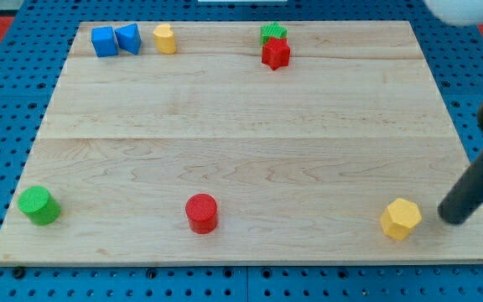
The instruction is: Move the yellow hexagon to the top center
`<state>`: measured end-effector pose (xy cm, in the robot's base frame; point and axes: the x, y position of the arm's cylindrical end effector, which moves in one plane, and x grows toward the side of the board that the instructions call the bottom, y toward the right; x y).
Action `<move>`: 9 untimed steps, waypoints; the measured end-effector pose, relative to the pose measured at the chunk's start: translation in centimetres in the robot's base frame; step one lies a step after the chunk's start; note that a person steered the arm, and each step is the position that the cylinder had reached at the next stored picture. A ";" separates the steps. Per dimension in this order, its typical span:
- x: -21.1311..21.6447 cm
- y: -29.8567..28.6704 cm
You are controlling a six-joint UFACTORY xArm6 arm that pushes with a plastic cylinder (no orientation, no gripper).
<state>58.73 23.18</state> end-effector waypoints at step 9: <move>-15.4 -39.5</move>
<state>43.32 -16.28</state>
